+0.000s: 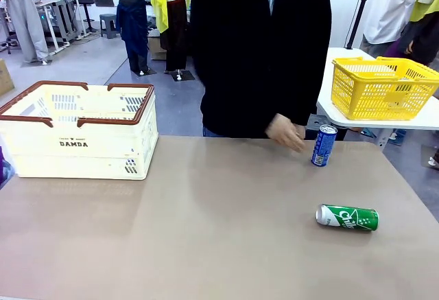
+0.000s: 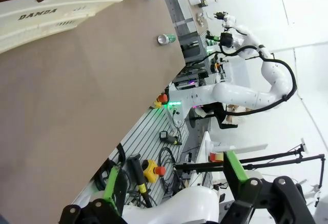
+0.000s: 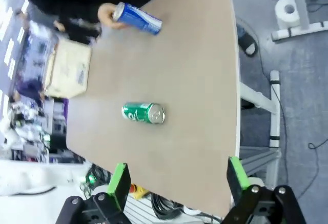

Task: Place the drinks into the Shopping basket.
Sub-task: Pick up one drink and place it into the Shopping basket.

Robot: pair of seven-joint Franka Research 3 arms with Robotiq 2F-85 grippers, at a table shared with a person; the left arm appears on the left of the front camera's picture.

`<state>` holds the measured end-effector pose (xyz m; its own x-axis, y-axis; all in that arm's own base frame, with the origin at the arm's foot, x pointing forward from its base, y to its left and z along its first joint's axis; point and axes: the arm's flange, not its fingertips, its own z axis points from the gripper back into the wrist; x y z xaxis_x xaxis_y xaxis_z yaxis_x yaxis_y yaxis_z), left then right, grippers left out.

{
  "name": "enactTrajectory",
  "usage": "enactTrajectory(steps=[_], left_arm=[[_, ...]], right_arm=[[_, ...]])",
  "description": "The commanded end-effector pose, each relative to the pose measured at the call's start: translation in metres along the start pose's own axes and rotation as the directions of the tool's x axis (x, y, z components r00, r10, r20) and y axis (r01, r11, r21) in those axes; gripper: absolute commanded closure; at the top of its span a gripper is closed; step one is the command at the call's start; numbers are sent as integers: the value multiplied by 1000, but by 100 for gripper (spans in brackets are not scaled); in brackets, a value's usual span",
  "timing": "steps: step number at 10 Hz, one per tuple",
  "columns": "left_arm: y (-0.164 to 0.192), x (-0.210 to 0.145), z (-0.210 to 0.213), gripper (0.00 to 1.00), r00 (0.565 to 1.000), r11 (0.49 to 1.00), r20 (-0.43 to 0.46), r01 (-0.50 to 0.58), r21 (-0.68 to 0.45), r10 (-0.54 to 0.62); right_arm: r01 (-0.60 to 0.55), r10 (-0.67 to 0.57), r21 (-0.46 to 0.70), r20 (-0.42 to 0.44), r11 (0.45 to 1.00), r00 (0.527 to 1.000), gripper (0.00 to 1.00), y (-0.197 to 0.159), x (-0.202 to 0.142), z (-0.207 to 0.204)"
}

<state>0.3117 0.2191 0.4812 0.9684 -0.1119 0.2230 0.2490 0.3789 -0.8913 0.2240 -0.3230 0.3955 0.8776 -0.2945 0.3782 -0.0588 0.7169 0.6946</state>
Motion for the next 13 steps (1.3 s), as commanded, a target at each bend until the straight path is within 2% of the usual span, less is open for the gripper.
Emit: enactTrajectory(steps=[1, 3, 4, 5, 6, 7, 8, 10, 11, 12, 13], left_arm=[[-5, 0, 0, 0, 1000, 1000, 6, -7, -11, 7], [-5, 0, 0, 0, 1000, 1000, 6, -7, -11, 7], [-5, 0, 0, 0, 1000, 1000, 6, -7, -11, 7], [-5, 0, 0, 0, 1000, 1000, 6, -7, -11, 7], [-5, 0, 0, 0, 1000, 1000, 6, -7, -11, 7], [-5, 0, 0, 0, 1000, 1000, 6, -7, -11, 7], [-5, 0, 0, 0, 1000, 1000, 6, -7, -11, 7], [-5, 0, 0, 0, 1000, 1000, 6, -7, -11, 7], [-5, 0, 0, 0, 1000, 1000, 6, -7, -11, 7], [-5, 0, 0, 0, 1000, 1000, 6, -7, -11, 7], [-5, 0, 0, 0, 1000, 1000, 6, -7, -11, 7]], right_arm=[[-17, 16, 24, 78, 1000, 997, 0, -12, -2, -13], [-92, 93, -20, 88, 996, 992, 0, 15, 9, -22], [-178, 180, -67, 33, 982, 983, 0, 50, 26, -39], [-307, 305, -90, -40, 947, 952, 0, 89, 42, -63], [-436, 423, -86, -140, 896, 895, 0, 128, 56, -94], [-577, 555, -53, -215, 815, 803, 0, 168, 66, -127], [-717, 682, -7, -301, 697, 666, 0, 208, 70, -162], [-912, 846, 110, -431, 395, 314, 0, 258, 54, -216], [-963, 901, 178, -420, 204, 113, 0, 275, 38, -235], [-980, 909, 189, -417, 66, -19, 0, 287, 23, -250], [-972, 878, 232, -471, 27, -88, 0, 289, 16, -260]])
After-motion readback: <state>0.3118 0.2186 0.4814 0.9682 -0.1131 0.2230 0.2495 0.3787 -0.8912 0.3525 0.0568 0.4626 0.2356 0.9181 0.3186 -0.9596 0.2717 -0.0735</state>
